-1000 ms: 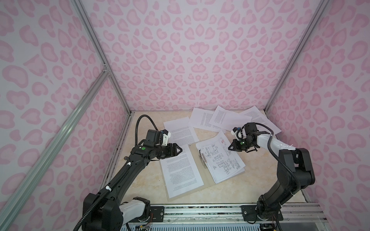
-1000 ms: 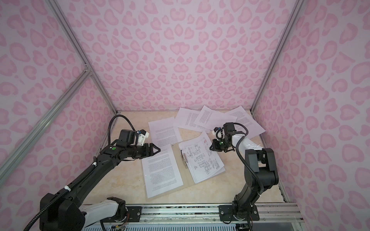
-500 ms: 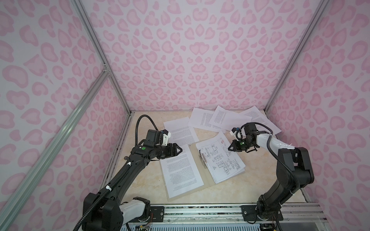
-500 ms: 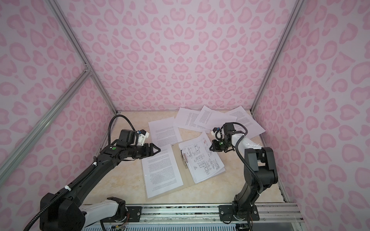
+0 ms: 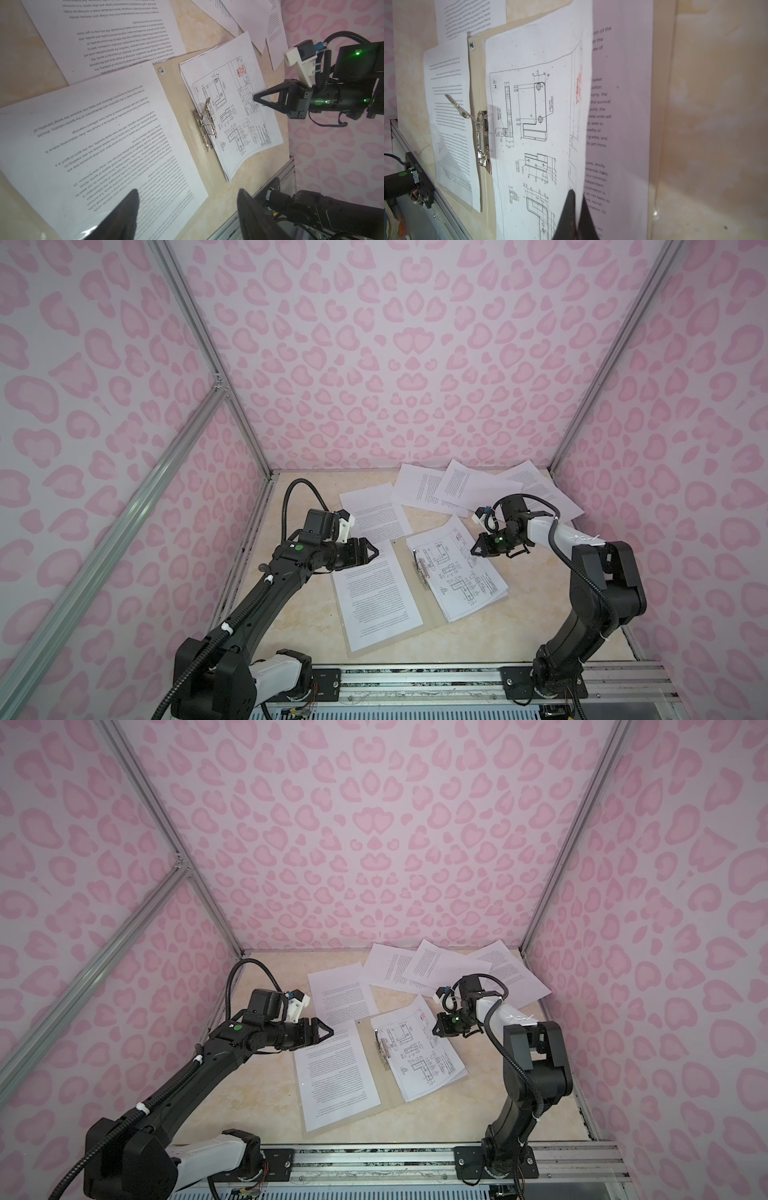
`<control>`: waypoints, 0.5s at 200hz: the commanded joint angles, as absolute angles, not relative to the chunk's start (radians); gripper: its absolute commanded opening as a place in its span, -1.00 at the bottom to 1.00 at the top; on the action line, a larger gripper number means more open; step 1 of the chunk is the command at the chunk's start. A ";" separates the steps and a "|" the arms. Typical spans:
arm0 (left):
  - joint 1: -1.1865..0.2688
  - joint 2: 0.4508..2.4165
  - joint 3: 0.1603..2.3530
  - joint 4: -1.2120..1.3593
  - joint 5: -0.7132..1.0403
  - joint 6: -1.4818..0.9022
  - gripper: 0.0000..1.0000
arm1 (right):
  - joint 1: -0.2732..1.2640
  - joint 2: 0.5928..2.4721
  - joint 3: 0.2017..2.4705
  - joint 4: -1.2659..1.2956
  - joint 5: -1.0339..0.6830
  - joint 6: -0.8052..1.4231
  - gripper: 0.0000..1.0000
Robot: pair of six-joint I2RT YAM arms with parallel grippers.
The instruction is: Put the files into the folder
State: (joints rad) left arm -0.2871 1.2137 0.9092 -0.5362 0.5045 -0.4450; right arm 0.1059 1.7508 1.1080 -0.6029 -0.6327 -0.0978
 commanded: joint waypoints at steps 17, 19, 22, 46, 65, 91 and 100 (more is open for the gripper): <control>-0.286 1.219 0.908 -0.540 0.508 -0.433 0.51 | 0.109 1.761 1.106 -0.607 -0.637 -0.098 -1.00; -0.285 1.219 0.908 -0.540 0.508 -0.433 0.51 | 0.108 1.762 1.106 -0.605 -0.637 -0.098 -1.00; -0.286 1.219 0.908 -0.540 0.509 -0.433 0.51 | 0.107 1.761 1.106 -0.603 -0.637 -0.097 -1.00; -0.287 1.220 0.908 -0.540 0.509 -0.433 0.51 | 0.107 1.764 1.102 -0.598 -0.634 -0.092 -1.00; -0.286 1.218 0.906 -0.540 0.509 -0.433 0.51 | 0.107 1.772 1.106 -0.601 -0.632 -0.087 -0.98; -0.286 1.216 0.908 -0.540 0.508 -0.433 0.51 | 0.103 1.771 1.102 -0.598 -0.620 -0.073 -0.44; -0.286 1.215 0.908 -0.542 0.506 -0.431 0.52 | 0.099 1.763 1.097 -0.593 -0.615 -0.065 -0.28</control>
State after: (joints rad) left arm -0.2871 1.2171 0.9092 -0.5362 0.5045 -0.4450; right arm 0.1055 1.7668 1.1069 -0.5957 -0.6285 -0.0856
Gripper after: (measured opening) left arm 0.756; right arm 0.291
